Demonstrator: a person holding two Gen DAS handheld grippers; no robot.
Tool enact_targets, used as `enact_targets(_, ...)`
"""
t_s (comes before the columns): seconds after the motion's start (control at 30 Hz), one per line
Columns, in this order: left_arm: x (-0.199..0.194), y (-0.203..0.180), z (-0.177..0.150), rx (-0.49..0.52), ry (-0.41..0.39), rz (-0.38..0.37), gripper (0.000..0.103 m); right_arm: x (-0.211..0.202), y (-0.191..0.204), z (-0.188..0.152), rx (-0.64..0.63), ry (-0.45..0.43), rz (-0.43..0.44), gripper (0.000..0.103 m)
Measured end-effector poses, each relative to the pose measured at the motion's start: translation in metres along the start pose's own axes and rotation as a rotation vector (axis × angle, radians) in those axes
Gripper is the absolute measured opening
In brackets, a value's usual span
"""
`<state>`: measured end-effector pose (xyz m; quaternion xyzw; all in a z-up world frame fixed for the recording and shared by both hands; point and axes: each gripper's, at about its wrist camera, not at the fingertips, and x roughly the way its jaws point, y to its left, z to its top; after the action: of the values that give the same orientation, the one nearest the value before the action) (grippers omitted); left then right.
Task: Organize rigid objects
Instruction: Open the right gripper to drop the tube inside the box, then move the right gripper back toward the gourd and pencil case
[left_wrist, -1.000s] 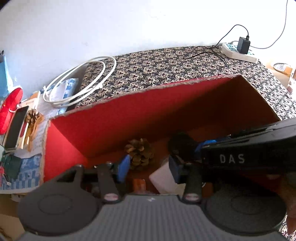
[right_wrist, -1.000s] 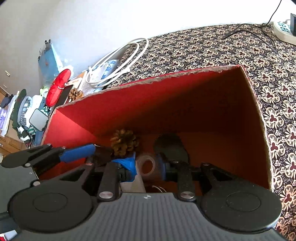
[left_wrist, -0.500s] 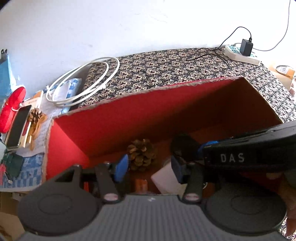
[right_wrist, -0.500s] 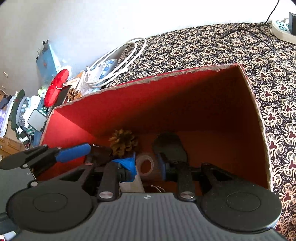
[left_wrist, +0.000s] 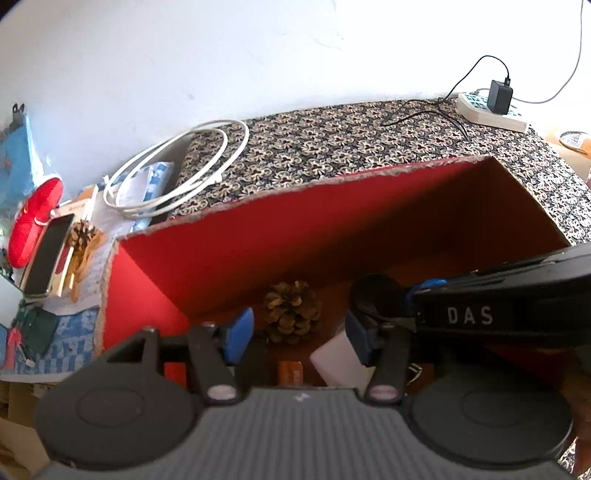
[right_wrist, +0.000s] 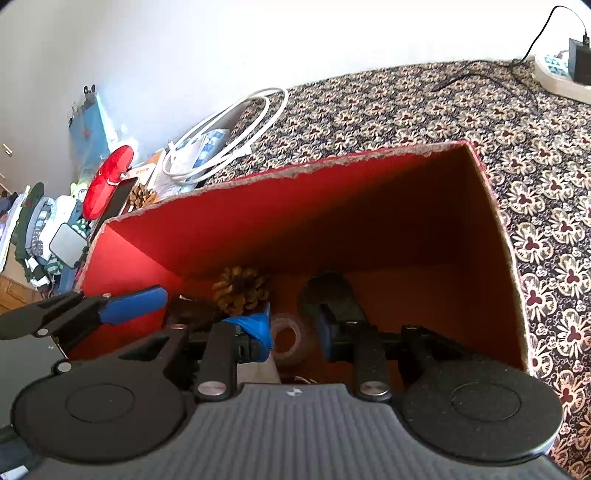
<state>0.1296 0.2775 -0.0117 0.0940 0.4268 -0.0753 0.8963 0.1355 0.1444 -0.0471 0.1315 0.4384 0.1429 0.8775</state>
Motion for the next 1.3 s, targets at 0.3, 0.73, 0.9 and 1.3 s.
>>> enact_targets(0.3, -0.010, 0.001, -0.002, -0.015, -0.013, 0.009, 0.059, -0.020, 0.011, -0.005, -0.057, -0.119, -0.111, 0.010)
enact_targets(0.73, -0.050, -0.004, -0.008, -0.006, -0.045, 0.091, 0.063, -0.073, 0.029, -0.023, -0.070, -0.233, -0.117, 0.011)
enact_targets(0.9, -0.066, -0.007, -0.013, -0.006, -0.055, 0.116, 0.064, -0.092, 0.035, -0.035, -0.050, -0.268, -0.120, 0.012)
enact_targets(1.3, -0.103, -0.011, -0.028, -0.033, -0.073, 0.126, 0.065, -0.121, 0.046, -0.061, -0.035, -0.293, -0.109, 0.012)
